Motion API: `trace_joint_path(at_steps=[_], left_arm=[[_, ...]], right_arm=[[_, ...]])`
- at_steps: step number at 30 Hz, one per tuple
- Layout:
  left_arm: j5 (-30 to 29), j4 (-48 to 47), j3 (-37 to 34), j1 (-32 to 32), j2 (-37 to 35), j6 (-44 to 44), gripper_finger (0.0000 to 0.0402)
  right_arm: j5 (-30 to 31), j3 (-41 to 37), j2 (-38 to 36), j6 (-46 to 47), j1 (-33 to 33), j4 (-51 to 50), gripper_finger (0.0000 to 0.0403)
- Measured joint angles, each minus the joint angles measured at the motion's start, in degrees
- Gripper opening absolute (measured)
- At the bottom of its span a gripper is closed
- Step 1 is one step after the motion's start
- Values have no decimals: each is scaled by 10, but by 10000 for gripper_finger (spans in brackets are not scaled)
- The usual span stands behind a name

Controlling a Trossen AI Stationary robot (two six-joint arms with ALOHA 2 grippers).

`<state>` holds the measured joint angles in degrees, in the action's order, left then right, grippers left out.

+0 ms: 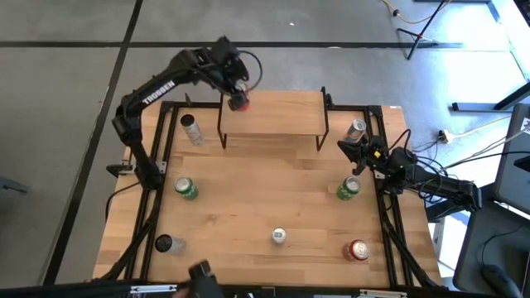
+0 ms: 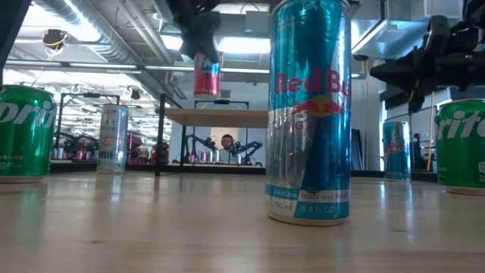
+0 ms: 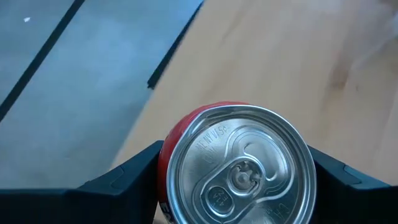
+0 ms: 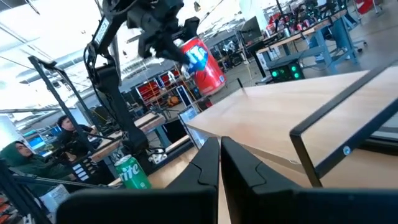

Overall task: Place canned beverage on shelf
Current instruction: Put the top red soda can on the shelf

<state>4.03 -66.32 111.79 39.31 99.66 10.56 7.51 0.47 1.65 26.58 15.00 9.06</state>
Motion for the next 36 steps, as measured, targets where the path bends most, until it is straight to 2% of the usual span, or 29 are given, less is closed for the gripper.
trace_joint_path(at_steps=[7, 15, 36], left_arm=[[43, 9, 0, 73, 3, 44, 267], [104, 9, 0, 96, 38, 52, 267], [102, 9, -1, 97, 67, 81, 267]], right_arm=[[7, 0, 0, 0, 0, -27, 10], [10, 0, 0, 0, 0, -33, 10], [11, 0, 0, -1, 0, -33, 10]])
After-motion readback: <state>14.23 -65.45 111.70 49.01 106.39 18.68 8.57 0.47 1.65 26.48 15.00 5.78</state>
